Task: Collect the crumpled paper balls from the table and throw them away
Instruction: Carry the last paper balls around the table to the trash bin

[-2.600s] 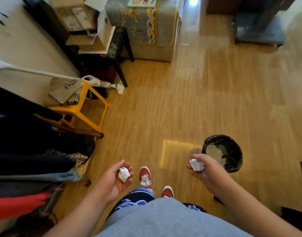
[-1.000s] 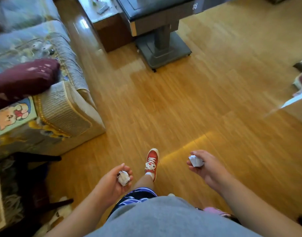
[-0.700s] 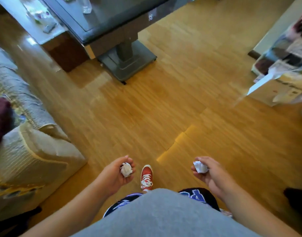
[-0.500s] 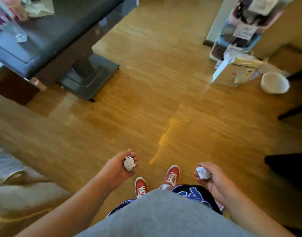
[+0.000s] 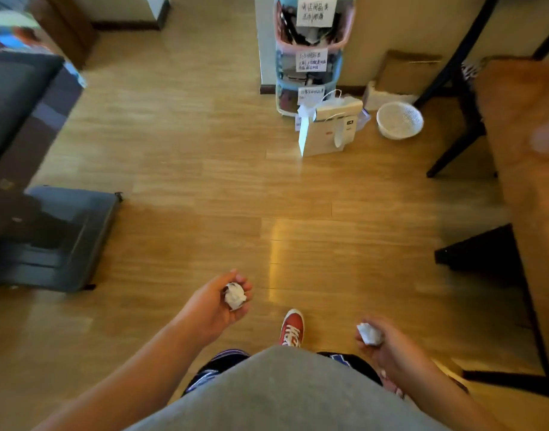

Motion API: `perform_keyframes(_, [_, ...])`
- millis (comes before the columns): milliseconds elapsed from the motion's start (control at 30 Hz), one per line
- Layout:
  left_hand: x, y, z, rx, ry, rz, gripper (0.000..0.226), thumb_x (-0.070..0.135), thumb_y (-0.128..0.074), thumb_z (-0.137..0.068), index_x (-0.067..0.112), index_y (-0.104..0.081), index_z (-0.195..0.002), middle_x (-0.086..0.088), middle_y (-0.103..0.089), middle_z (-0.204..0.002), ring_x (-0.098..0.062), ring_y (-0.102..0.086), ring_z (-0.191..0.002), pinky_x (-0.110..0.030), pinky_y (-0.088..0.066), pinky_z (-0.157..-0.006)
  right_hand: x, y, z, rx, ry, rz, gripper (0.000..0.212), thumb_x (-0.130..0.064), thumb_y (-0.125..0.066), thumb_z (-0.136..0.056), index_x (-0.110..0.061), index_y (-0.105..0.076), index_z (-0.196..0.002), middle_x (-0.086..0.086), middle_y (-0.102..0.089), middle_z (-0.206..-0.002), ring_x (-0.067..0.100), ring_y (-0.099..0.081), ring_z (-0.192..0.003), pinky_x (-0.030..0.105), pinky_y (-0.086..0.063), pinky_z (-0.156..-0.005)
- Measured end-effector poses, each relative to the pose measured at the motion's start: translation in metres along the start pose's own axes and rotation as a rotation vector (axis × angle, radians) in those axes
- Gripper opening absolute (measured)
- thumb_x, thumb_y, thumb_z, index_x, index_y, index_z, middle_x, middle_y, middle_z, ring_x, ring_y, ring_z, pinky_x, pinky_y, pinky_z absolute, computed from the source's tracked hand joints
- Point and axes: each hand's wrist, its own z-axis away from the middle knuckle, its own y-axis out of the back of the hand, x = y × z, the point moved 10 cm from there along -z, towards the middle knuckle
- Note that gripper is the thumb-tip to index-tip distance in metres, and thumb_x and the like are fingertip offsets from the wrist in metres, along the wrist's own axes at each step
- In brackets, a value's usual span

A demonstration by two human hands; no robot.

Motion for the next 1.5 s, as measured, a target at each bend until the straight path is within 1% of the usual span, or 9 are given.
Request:
perform_keyframes(367, [0.091,-0.013,-0.081,0.097,0.086,-0.005,0.019,0.03,-0.055,-0.091,0.018,-0.062,-0.078,-0.002,-0.067,-0.077,-0.014,-0.066,-0.063,-0.027,-0.053,-0.048,-0.189,-0.116,-0.052,-0.094,0.148,-0.009,0.003,-0.008,-0.056,-0.092,-0.006,-0.056,-0.094,0.015,-0.059,-0.084,0.02,-0.064,-0.061,0.023,-0.054,-0.043])
perform_keyframes(567, [0.176,-0.071,-0.158,0.068,0.144,-0.077,0.021,0.027,-0.053,-0.093,0.014,-0.061,-0.079,-0.005,-0.066,-0.076,-0.015,-0.065,-0.056,-0.025,-0.053,-0.046,-0.276,-0.141,-0.08,-0.036,0.173,-0.144,0.004,-0.007,-0.053,-0.094,-0.005,-0.054,-0.097,0.015,-0.057,-0.085,0.023,-0.061,-0.068,0.022,-0.053,-0.043])
perform_keyframes(700, [0.227,-0.14,-0.2,-0.01,0.172,-0.217,0.017,0.025,-0.055,-0.091,0.014,-0.063,-0.08,-0.004,-0.067,-0.071,-0.015,-0.066,-0.056,-0.025,-0.053,-0.046,-0.306,-0.115,-0.085,0.05,0.174,-0.269,0.004,-0.009,-0.054,-0.094,-0.006,-0.056,-0.095,0.016,-0.057,-0.09,0.023,-0.061,-0.072,0.028,-0.053,-0.056])
perform_keyframes(900, [0.248,-0.283,-0.254,-0.165,0.236,-0.473,0.018,0.023,-0.056,-0.089,0.011,-0.064,-0.078,-0.004,-0.067,-0.066,-0.014,-0.065,-0.054,-0.024,-0.053,-0.048,-0.31,-0.043,-0.082,0.201,0.163,-0.505,0.025,-0.009,-0.059,-0.09,-0.001,-0.056,-0.113,0.021,-0.057,-0.101,0.027,-0.059,-0.081,0.035,-0.051,-0.071])
perform_keyframes(1067, [0.222,-0.419,-0.284,-0.313,0.279,-0.65,0.02,0.028,-0.055,-0.09,0.016,-0.065,-0.077,0.0,-0.069,-0.069,-0.013,-0.066,-0.059,-0.028,-0.046,-0.063,-0.299,0.028,-0.087,0.336,0.11,-0.656,0.008,-0.011,-0.057,-0.092,-0.005,-0.059,-0.096,0.02,-0.057,-0.1,0.029,-0.062,-0.084,0.035,-0.052,-0.068])
perform_keyframes(1167, [0.202,-0.493,-0.296,-0.352,0.299,-0.708,0.022,0.027,-0.054,-0.091,0.014,-0.066,-0.077,-0.001,-0.069,-0.069,-0.014,-0.066,-0.059,-0.028,-0.046,-0.06,-0.301,0.065,-0.097,0.374,0.068,-0.713,0.021,-0.014,-0.061,-0.091,0.0,-0.061,-0.106,0.022,-0.059,-0.108,0.032,-0.062,-0.092,0.035,-0.053,-0.067])
perform_keyframes(1267, [0.188,-0.554,-0.306,-0.376,0.308,-0.738,0.023,0.026,-0.053,-0.092,0.013,-0.065,-0.078,-0.003,-0.069,-0.069,-0.014,-0.066,-0.059,-0.026,-0.046,-0.055,-0.317,0.099,-0.11,0.399,0.019,-0.755,0.019,-0.014,-0.062,-0.09,-0.002,-0.061,-0.105,0.022,-0.06,-0.11,0.033,-0.063,-0.094,0.033,-0.055,-0.061])
perform_keyframes(1433, [0.191,-0.605,-0.321,-0.346,0.286,-0.718,0.018,0.022,-0.055,-0.091,0.009,-0.063,-0.081,-0.008,-0.066,-0.074,-0.017,-0.065,-0.059,-0.024,-0.047,-0.044,-0.388,0.14,-0.136,0.371,0.089,-0.712,0.012,-0.012,-0.061,-0.091,-0.004,-0.063,-0.1,0.021,-0.06,-0.102,0.032,-0.064,-0.087,0.036,-0.054,-0.064])
perform_keyframes(1500, [0.2,-0.611,-0.328,-0.296,0.28,-0.721,0.019,0.021,-0.054,-0.091,0.008,-0.063,-0.08,-0.008,-0.066,-0.072,-0.017,-0.065,-0.056,-0.024,-0.047,-0.046,-0.423,0.152,-0.146,0.362,0.121,-0.696,0.013,-0.01,-0.061,-0.09,-0.004,-0.063,-0.101,0.019,-0.061,-0.099,0.031,-0.064,-0.084,0.035,-0.054,-0.063])
